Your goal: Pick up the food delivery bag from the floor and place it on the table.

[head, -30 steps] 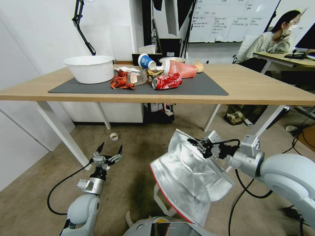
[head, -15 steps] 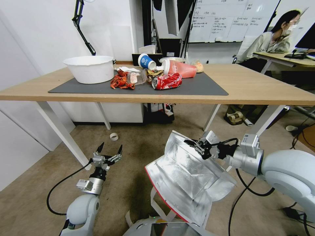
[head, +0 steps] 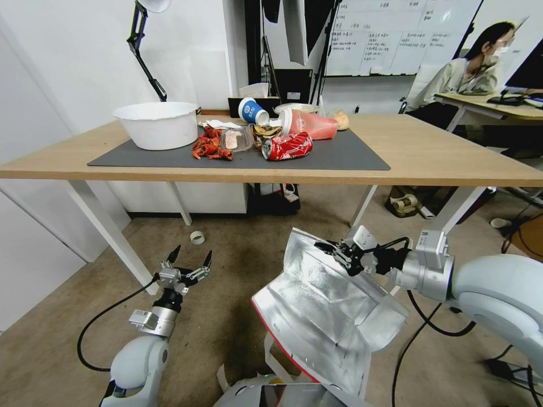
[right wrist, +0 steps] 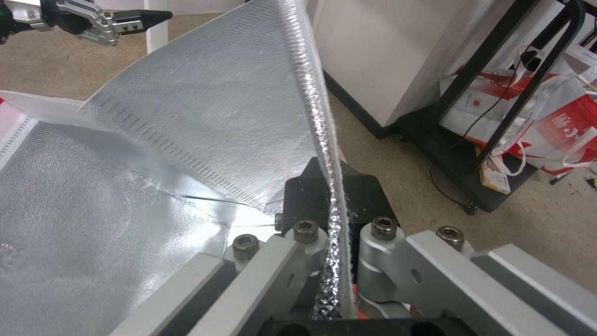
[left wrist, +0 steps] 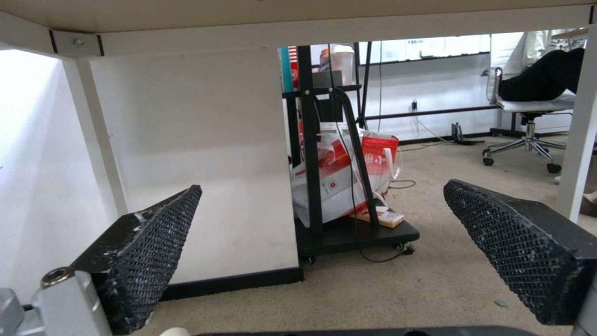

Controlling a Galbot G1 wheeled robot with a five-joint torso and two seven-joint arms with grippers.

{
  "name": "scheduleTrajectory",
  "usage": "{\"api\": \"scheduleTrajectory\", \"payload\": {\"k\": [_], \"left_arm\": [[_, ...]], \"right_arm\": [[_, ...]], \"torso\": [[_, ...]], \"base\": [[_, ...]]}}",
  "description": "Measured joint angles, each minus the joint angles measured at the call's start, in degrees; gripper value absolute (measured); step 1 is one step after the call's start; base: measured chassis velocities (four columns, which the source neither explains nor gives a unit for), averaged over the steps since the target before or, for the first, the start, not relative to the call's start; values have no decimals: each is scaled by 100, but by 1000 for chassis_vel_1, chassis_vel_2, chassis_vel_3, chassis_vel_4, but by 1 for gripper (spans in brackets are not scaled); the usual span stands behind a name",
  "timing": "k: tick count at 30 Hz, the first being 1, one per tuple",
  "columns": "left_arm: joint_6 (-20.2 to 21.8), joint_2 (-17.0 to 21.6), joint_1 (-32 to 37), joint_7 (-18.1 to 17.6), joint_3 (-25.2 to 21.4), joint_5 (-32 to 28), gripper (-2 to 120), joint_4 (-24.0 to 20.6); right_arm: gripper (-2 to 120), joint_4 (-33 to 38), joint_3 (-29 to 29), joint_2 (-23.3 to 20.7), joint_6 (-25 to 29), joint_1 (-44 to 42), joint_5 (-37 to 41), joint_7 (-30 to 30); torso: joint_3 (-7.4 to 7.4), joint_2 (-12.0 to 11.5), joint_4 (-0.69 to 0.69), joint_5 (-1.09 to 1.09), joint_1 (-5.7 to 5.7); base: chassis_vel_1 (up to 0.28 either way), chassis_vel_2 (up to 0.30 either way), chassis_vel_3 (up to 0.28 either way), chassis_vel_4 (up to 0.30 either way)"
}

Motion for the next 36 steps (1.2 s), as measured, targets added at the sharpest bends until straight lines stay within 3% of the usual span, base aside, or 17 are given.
{"api": "scheduleTrajectory", "payload": {"k": [36], "left_arm": [[69,-18,-3,-9,46,83,100,-2]], "right_arm": [[0,2,-24,-277,171,-13,-241,-328]], "torso": [[661,825,-1,1,167]], "base": [[0,0,0,0]]}}
